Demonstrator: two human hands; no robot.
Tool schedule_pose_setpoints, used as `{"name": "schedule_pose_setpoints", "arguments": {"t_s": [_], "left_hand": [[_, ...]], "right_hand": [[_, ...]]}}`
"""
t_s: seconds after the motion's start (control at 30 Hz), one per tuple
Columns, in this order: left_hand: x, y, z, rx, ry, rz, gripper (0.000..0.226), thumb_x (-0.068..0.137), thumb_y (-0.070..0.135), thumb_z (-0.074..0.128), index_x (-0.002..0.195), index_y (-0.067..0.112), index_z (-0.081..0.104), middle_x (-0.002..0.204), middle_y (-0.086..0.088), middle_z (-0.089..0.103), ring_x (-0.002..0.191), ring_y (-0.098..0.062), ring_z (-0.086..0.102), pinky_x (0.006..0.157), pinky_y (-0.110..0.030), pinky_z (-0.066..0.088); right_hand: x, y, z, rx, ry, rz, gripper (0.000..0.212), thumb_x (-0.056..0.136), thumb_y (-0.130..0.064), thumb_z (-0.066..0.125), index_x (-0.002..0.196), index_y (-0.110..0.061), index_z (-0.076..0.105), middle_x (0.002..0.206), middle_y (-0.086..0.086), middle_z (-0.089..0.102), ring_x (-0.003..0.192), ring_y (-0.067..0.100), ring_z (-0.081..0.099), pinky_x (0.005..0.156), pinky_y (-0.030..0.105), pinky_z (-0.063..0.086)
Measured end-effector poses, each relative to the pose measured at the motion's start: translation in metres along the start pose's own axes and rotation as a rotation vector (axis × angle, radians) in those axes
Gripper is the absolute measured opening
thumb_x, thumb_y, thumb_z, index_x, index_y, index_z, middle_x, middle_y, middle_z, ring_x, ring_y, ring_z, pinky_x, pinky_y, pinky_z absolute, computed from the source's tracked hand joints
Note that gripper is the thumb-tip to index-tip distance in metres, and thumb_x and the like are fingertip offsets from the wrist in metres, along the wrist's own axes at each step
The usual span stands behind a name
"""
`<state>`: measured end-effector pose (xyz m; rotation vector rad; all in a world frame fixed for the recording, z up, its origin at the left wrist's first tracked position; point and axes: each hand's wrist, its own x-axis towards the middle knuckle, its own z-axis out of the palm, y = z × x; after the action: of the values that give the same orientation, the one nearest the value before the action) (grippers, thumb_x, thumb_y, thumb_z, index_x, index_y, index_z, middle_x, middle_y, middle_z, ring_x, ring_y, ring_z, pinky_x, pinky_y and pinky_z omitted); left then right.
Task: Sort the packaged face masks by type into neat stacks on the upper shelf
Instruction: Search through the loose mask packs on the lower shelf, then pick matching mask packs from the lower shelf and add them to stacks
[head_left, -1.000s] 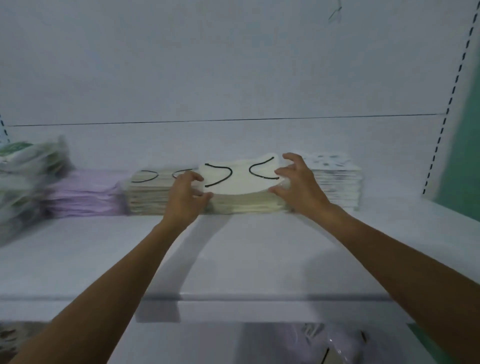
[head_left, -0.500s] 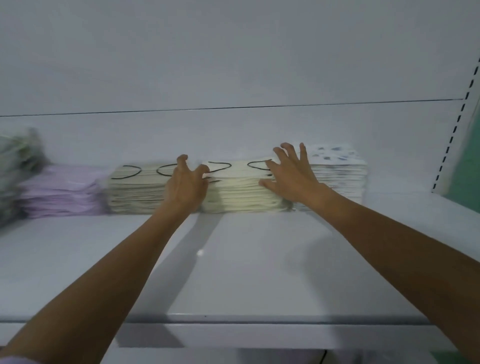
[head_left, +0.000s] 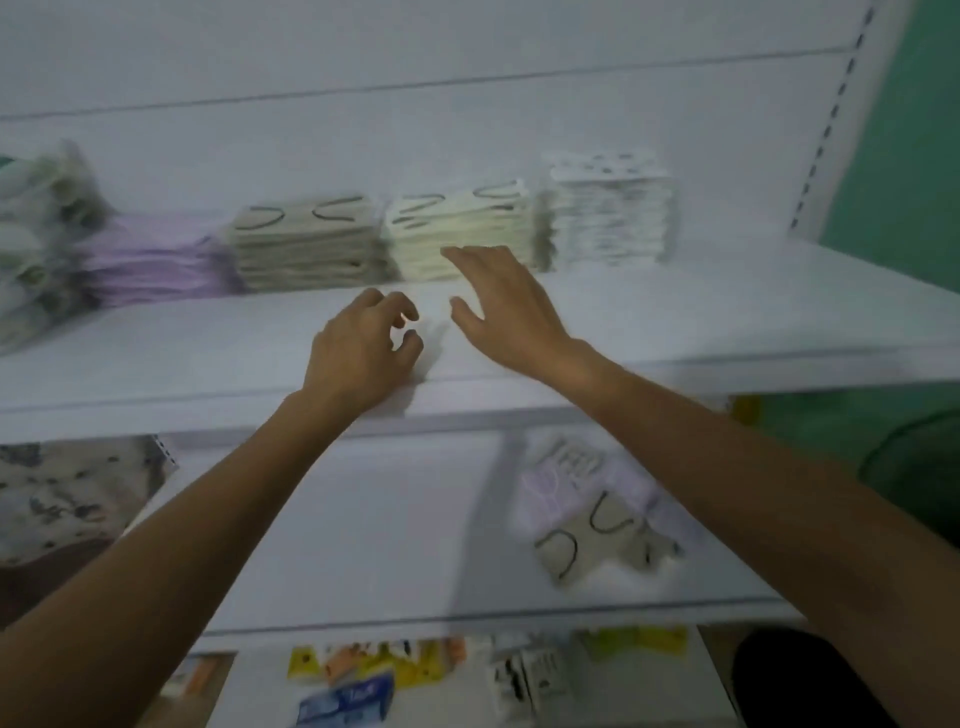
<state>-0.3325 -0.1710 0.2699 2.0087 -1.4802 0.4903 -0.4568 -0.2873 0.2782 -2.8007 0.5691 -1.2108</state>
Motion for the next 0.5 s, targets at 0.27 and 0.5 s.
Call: {"name": "schedule_pose_setpoints", "arguments": {"t_s": [0.27,0.5], "left_hand": [[-0.151,0.021,0.058,-0.1,0.003,0.194,0.032,0.08,0.026,0.044,0.1,0.009,0.063,0.098,-0.01,0.057,0.085,-0.02,0.053,0.055,-0.028,0.046],[-0.228,-0.003,0.153,-0.352,-0.5,-0.34,0.027,0.086,0.013,0.06,0.114,0.012,0.06,0.112,-0.01,0.057,0.09,-0.02,0.06,0.079,-0.035,0.052]], "right_hand": [[-0.178,-0.018,0.028,-0.007,0.037,-0.066,0.041,0.08,-0.01,0.044,0.116,0.002,0.061,0.129,0.021,0.055,0.121,0.031,0.041,0.106,0.042,0.028],[-0.305,0.063,0.103,0.071,-0.601,0.541,0.054,0.093,-0.021,0.049,0.143,-0.006,0.034,0.149,0.015,0.034,0.133,0.033,0.037,0.109,0.039,0.032]]}}
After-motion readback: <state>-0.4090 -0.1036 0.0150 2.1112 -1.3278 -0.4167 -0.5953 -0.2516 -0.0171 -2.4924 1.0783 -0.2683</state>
